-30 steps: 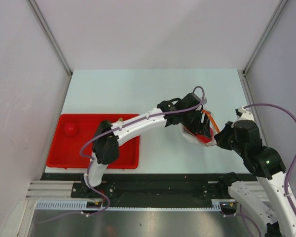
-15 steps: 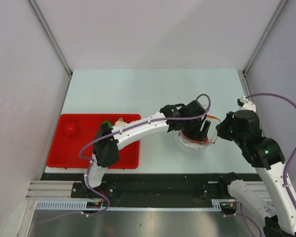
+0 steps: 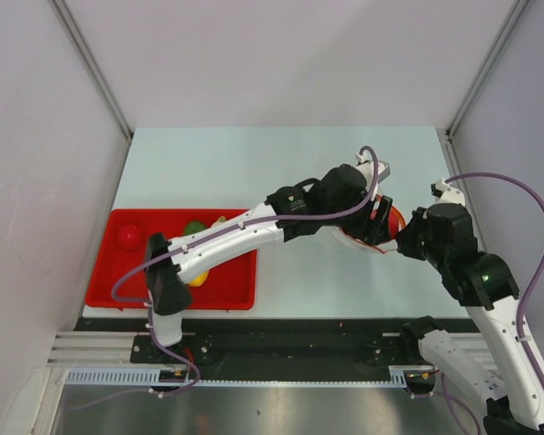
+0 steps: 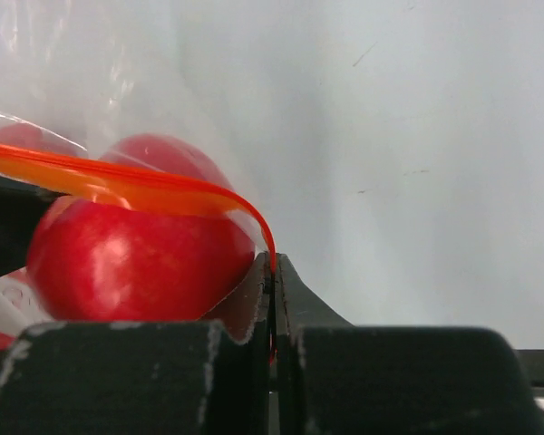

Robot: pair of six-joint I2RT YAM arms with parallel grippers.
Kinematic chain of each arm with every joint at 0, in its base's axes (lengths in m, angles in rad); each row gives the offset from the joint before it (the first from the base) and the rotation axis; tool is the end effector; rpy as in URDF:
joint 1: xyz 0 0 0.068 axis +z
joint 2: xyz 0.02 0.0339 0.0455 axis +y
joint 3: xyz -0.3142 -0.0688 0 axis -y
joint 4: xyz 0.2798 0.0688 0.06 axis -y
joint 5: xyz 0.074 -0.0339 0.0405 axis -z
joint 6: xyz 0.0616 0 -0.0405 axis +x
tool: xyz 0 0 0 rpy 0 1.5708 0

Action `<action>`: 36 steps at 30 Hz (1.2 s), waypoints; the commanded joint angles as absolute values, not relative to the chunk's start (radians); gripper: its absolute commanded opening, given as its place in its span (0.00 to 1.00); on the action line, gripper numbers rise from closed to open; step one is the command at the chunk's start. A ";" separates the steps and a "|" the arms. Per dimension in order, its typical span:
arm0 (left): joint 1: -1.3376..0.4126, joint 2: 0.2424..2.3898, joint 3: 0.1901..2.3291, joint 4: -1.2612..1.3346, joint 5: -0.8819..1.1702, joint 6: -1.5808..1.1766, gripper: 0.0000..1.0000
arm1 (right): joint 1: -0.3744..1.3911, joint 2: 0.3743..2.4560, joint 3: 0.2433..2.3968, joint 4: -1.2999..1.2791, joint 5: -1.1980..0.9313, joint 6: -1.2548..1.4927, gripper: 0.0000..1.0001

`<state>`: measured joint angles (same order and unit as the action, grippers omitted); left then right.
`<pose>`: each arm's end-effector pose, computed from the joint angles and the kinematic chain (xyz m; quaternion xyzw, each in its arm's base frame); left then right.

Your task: Open the zip-top bag and remove the fake food

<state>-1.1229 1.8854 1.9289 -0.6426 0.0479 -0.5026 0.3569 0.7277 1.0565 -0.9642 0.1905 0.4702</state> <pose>0.2165 -0.4574 0.4080 0.2805 0.8384 -0.3536 0.3056 0.1344 0.0377 0.3898 0.0931 0.8847 0.1026 0.4451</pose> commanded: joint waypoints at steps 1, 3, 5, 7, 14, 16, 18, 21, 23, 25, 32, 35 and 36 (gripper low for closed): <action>-1.118 1.769 1.839 -0.363 0.112 -0.411 0.00 | 0.354 0.722 1.051 -0.985 0.202 0.468 0.00; -1.115 1.729 1.780 -0.318 0.132 -0.407 0.00 | 0.353 0.723 1.051 -0.991 0.213 0.466 0.00; -1.108 1.706 1.729 -0.252 0.179 -0.405 0.00 | 0.353 0.719 1.051 -1.002 0.225 0.465 0.00; -1.088 1.681 1.697 -0.186 0.228 -0.440 0.00 | 0.348 0.713 1.051 -1.017 0.244 0.474 0.00; -1.020 1.617 1.534 -0.086 0.285 -0.635 0.00 | 0.344 0.661 1.049 -1.049 0.296 0.505 0.00; -1.009 1.617 1.531 -0.090 0.281 -0.682 0.00 | 0.344 0.650 1.037 -1.048 0.287 0.508 0.00; -0.996 1.621 1.508 -0.063 0.323 -0.718 0.00 | 0.345 0.644 1.020 -1.046 0.287 0.512 0.00; -0.977 1.624 1.479 -0.012 0.336 -0.761 0.00 | 0.344 0.643 1.009 -1.048 0.288 0.529 0.00; -0.960 1.624 1.454 0.053 0.385 -0.816 0.00 | 0.344 0.647 1.006 -1.083 0.279 0.555 0.00; -0.948 1.628 1.440 0.144 0.441 -0.900 0.00 | 0.345 0.649 0.980 -1.106 0.267 0.595 0.00; -0.937 1.700 1.450 0.449 0.573 -1.248 0.00 | 0.345 0.664 0.977 -1.057 0.252 0.597 0.00; -0.937 1.704 1.448 0.549 0.601 -1.302 0.00 | 0.344 0.678 0.979 -1.046 0.261 0.597 0.00; -0.937 1.701 1.447 0.561 0.610 -1.287 0.00 | 0.344 0.683 0.979 -1.039 0.264 0.594 0.00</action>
<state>-0.9733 1.7176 1.4094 0.3130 0.5617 -1.1690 0.3511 0.6651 0.9817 -0.9829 0.1989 0.6018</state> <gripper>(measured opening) 0.731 0.010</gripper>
